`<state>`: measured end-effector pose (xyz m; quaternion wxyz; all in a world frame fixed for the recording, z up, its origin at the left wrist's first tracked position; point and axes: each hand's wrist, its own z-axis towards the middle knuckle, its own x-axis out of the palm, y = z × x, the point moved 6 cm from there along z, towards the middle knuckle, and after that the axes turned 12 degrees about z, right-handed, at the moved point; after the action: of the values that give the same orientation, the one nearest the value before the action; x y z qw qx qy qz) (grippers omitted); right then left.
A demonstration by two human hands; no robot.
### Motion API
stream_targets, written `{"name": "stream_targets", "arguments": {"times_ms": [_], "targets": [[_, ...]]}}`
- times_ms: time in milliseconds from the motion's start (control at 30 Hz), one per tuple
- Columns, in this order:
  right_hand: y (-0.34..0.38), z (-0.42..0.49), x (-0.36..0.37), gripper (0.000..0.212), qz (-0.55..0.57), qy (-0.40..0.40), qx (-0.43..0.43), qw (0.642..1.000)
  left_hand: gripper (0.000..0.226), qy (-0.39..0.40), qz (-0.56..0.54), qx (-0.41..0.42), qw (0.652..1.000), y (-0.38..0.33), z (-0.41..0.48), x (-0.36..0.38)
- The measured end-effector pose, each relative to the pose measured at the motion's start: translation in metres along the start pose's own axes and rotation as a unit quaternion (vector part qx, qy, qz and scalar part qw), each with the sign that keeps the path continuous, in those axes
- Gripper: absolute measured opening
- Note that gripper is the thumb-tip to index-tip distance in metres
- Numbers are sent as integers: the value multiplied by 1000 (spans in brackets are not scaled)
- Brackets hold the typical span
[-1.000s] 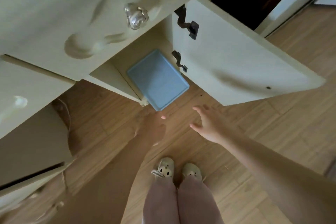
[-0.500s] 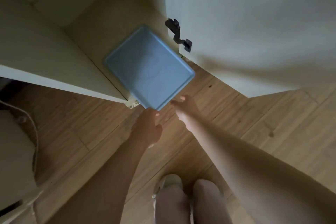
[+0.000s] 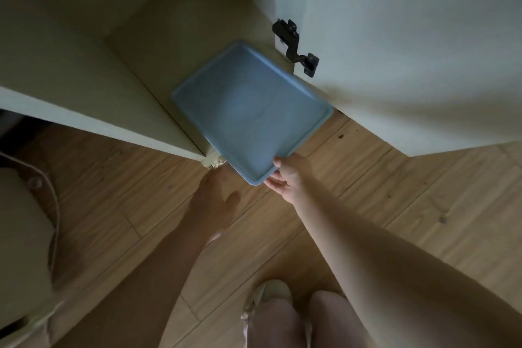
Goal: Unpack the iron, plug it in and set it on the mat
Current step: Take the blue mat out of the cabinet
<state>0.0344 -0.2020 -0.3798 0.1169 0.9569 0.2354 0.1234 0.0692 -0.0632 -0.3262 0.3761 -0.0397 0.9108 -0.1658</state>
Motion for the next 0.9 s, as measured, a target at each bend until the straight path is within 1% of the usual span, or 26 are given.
{"name": "stream_targets", "arguments": {"times_ms": [33, 67, 100, 167, 200, 233, 267, 333, 367, 433, 533, 667, 767, 800, 867, 900], "targets": [[2, -9, -7, 28, -13, 0, 4, 1000, 40, -10, -92, -54, 994, -3, -8, -6], [4, -20, -16, 27, -19, 0, 9, 1000, 23, -7, -186, -106, 977, -7, -16, -9], [4, -31, -26, 27, -25, -3, 14, 1000, 12, -2, -260, -134, 956, -11, -23, -12], [8, -58, -51, 25, -37, -9, 22, 999, 24, 1, -384, -136, 913, -25, -37, -18], [9, -69, -64, 23, -35, -13, 26, 999, 25, -12, -431, -134, 892, -30, -43, -22], [11, -84, -77, 23, -32, -23, 27, 999, 27, -29, -454, -135, 880, -36, -50, -26], [12, -98, -89, 25, -23, -28, 31, 999, 27, -38, -456, -134, 879, -43, -59, -29], [16, -130, -108, 30, 4, -40, 38, 998, 17, -41, -455, -152, 876, -51, -78, -32], [20, -154, -113, 29, 12, -44, 39, 998, 21, -40, -457, -159, 874, -61, -94, -38], [19, -187, -120, 21, 29, -43, 46, 998, 42, -26, -473, -172, 864, -70, -119, -38], [26, -249, -122, 18, 39, -28, 38, 998, 58, -19, -465, -172, 868, -98, -173, -62], [40, -336, -124, 19, 16, -25, 1, 1000, 67, -24, -498, -157, 852, -123, -242, -93], [52, -397, -129, 20, -5, -25, -38, 999, 71, -9, -525, -143, 839, -134, -288, -108], [56, -416, -131, 18, -10, -26, -47, 999, 67, -1, -524, -133, 841, -139, -299, -113], [67, -451, -138, 17, -24, -25, -83, 996, 55, 10, -479, -95, 873, -147, -317, -124], [75, -470, -142, 19, -26, -22, -105, 994, 55, 3, -448, -70, 891, -151, -326, -134]]}}
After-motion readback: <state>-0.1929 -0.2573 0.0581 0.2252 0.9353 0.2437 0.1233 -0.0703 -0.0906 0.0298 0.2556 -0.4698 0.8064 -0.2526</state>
